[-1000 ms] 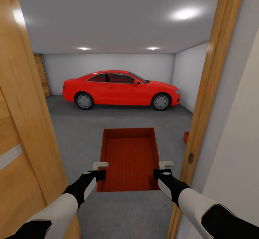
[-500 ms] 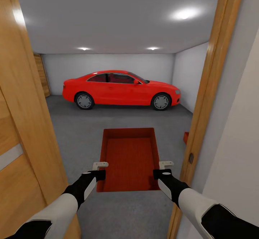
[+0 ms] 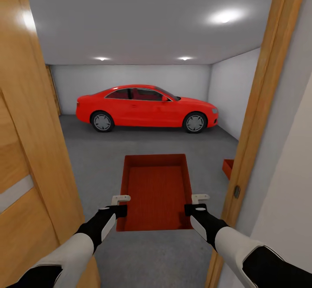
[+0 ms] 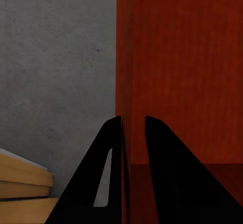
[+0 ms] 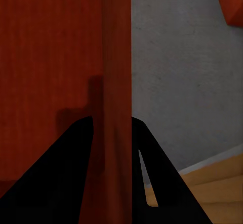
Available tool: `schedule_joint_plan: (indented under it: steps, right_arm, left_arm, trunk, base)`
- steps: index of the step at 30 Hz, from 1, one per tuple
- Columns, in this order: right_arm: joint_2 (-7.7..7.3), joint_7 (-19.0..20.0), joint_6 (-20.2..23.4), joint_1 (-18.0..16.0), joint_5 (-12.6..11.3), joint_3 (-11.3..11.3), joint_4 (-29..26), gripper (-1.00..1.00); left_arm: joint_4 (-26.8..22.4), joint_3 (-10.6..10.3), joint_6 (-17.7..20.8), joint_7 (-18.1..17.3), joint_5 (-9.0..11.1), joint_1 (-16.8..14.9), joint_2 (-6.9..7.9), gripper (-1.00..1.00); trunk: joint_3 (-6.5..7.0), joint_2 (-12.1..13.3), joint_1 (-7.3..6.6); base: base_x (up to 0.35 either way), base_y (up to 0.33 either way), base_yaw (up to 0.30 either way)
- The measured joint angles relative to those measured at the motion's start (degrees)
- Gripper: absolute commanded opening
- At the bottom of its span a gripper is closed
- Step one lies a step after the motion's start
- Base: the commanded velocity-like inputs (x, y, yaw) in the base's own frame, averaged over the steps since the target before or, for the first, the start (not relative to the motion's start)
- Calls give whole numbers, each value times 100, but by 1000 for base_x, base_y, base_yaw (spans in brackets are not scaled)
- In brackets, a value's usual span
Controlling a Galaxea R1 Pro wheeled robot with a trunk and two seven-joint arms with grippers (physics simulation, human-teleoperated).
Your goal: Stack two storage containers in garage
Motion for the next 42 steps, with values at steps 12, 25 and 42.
schedule_joint_plan:
  steps: [12,25,42]
  right_arm:
    - [0,-1,0,0,-5,5,1,-100]
    - [-21,29,1,-1,-14,8,2,-100]
    - [-22,30,0,0,-15,9,2,-100]
  left_arm:
    - [0,-16,2,11,20,0,0,-100]
    - [-8,-64,16,65,73,0,-16,-100]
    - [-8,-64,16,66,74,0,-16,-100]
  trunk:
    - [0,0,0]
    - [0,0,0]
    - [0,-1,-3]
  base:
    - [0,1,0]
    - [2,0,0]
    - [272,79,0]
